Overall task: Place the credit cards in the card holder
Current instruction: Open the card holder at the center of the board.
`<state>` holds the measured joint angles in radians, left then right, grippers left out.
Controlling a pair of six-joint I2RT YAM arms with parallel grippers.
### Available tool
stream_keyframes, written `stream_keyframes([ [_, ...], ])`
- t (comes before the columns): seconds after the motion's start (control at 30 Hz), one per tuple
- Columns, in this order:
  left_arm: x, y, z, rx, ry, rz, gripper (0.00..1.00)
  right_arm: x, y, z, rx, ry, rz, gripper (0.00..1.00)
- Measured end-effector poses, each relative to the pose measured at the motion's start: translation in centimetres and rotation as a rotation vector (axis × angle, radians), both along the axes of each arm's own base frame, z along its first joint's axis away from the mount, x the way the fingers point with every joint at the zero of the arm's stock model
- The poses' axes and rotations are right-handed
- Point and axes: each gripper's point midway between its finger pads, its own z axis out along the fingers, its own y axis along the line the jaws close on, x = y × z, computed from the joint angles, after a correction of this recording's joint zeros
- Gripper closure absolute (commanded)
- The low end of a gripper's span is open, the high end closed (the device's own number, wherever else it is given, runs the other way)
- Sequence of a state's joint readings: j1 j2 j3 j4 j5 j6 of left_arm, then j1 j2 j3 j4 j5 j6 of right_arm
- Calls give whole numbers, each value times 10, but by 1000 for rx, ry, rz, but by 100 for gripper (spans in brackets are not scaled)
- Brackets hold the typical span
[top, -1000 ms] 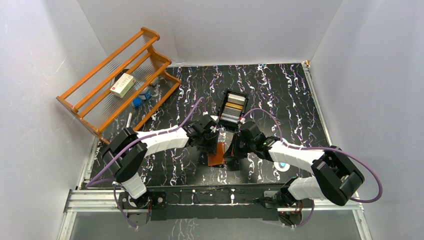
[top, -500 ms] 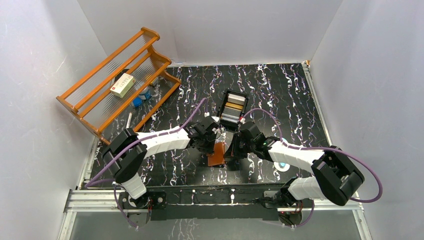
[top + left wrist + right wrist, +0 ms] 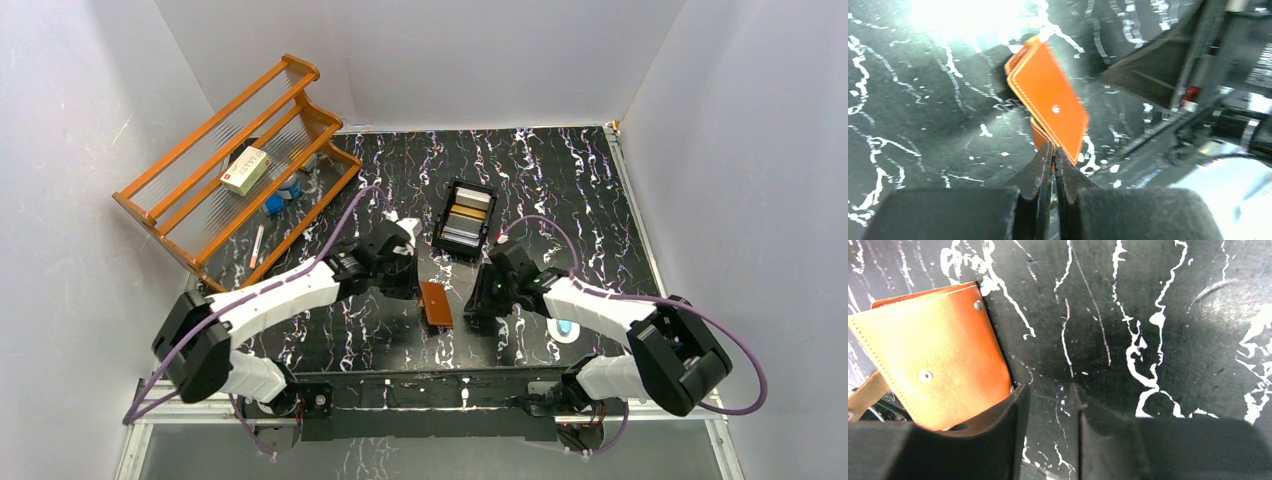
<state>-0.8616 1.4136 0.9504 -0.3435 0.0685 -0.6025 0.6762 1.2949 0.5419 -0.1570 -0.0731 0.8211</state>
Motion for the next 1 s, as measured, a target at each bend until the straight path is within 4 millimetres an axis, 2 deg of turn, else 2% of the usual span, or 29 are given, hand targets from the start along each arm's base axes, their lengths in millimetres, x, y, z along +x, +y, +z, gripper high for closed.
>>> stream_keyframes([
  [0.07, -4, -6, 17, -89, -6, -8, 100, 0, -1, 8, -10, -1, 6, 46],
  [0.17, -11, -21, 38, -216, -1, -37, 100, 6, 7, 36, 33, -49, 23, 39],
  [0.23, -13, -29, 44, -271, 10, -53, 100, 10, 16, 54, 82, -89, 45, 36],
  [0.3, -16, -36, 46, -303, 28, -66, 100, 8, 23, 62, 118, -107, 71, 36],
  [0.4, -17, -41, 46, -324, 45, -77, 100, 3, 29, 64, 140, -99, 97, 40],
  [0.53, -16, -37, 38, -292, 50, -69, 100, 0, 31, 63, 146, -93, 104, 42],
  [0.83, -16, -13, 9, -179, 65, -23, 100, -2, 33, 67, 164, -87, 100, 33],
  [1.0, -17, -19, 14, -221, 70, -36, 100, -3, 34, 69, 172, -86, 106, 29],
])
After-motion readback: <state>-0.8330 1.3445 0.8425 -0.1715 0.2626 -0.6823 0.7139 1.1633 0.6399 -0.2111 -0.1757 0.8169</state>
